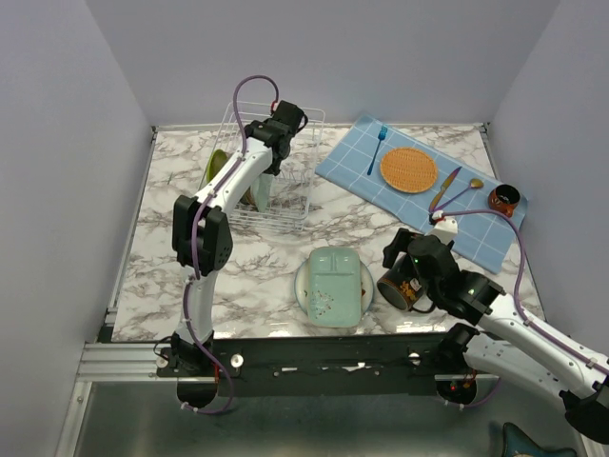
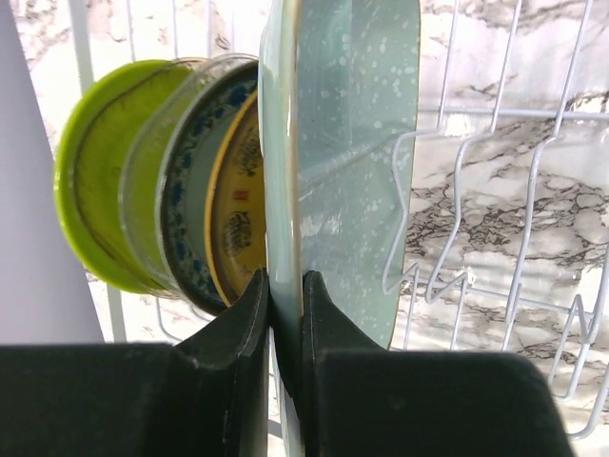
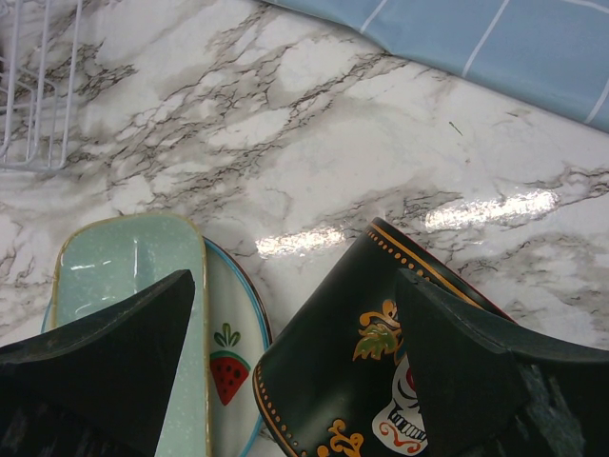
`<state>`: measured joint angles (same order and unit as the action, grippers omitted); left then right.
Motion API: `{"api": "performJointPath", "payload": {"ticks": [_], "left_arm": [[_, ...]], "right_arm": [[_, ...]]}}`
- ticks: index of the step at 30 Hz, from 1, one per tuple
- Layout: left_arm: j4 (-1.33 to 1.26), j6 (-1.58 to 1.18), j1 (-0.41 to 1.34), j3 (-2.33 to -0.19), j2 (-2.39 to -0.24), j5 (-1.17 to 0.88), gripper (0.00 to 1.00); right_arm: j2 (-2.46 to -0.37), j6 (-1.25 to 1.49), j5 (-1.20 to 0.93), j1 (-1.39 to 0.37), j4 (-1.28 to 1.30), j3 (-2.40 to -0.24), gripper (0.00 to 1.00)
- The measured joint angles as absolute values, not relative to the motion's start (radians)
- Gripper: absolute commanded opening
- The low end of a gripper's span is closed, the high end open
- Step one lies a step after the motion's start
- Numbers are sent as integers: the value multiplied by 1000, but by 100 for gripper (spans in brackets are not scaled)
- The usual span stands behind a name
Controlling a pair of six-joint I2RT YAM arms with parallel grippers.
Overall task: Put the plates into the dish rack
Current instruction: Insert the plate into the dish rack.
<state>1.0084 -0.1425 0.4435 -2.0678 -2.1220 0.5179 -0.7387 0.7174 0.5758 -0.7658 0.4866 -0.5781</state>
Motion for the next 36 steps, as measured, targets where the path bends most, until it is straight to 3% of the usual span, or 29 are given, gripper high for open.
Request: {"api": "performJointPath", "payload": {"ticks": [36], "left_arm": [[862, -165, 439, -1938, -2096, 527, 0]], "right_arm": [[-739, 714, 576, -766, 487, -578, 95]]}}
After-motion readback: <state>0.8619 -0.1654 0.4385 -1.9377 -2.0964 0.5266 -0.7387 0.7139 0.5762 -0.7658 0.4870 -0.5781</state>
